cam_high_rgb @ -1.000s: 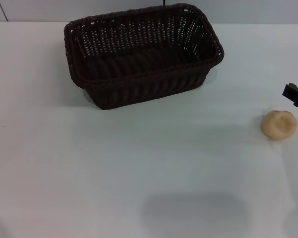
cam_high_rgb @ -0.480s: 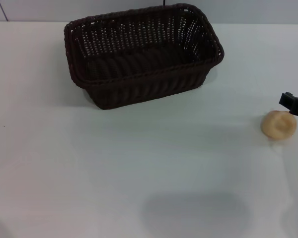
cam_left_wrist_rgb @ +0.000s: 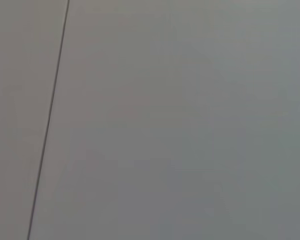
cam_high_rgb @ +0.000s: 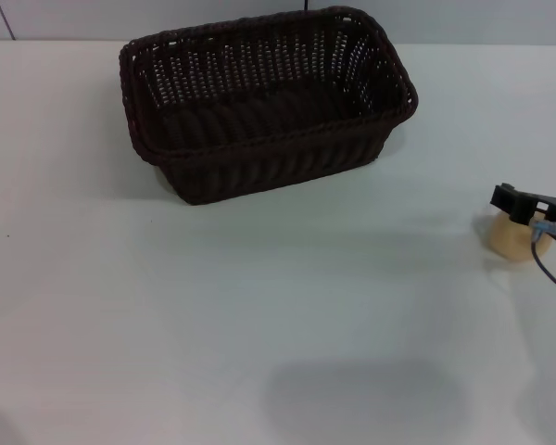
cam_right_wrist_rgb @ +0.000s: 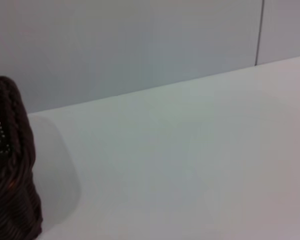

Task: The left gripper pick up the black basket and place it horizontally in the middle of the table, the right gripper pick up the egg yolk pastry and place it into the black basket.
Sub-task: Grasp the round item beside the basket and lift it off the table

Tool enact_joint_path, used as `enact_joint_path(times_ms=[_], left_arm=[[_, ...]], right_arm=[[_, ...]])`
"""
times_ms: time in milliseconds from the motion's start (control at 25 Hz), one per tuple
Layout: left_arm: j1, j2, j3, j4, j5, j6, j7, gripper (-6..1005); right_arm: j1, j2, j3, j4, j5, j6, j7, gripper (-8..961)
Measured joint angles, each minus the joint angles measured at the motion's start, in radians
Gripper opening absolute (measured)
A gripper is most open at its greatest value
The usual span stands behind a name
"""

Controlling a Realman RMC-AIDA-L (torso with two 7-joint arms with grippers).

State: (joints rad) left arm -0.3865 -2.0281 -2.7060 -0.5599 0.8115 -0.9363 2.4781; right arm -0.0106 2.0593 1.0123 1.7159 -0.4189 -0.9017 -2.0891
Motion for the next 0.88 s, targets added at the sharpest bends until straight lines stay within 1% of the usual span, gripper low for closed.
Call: enact_joint_path(times_ms=[480, 680, 880], left_arm=[[0.0, 0.0, -0.001, -0.01, 0.0, 0.0, -0.002, 363], [0.0, 0.0, -0.001, -0.011, 0.0, 0.0, -0.002, 363], [-0.001, -0.001, 0.0, -0.011, 0.0, 0.001, -0.002, 363]], right_arm=[[0.007, 0.006, -0.01, -0.034, 0.005, 0.004, 0.0, 814], [0.009, 0.013, -0.01, -0.05, 0.005, 0.005, 0.003, 814], [0.009, 0.013, -0.007, -0.058, 0.005, 0.005, 0.004, 813]])
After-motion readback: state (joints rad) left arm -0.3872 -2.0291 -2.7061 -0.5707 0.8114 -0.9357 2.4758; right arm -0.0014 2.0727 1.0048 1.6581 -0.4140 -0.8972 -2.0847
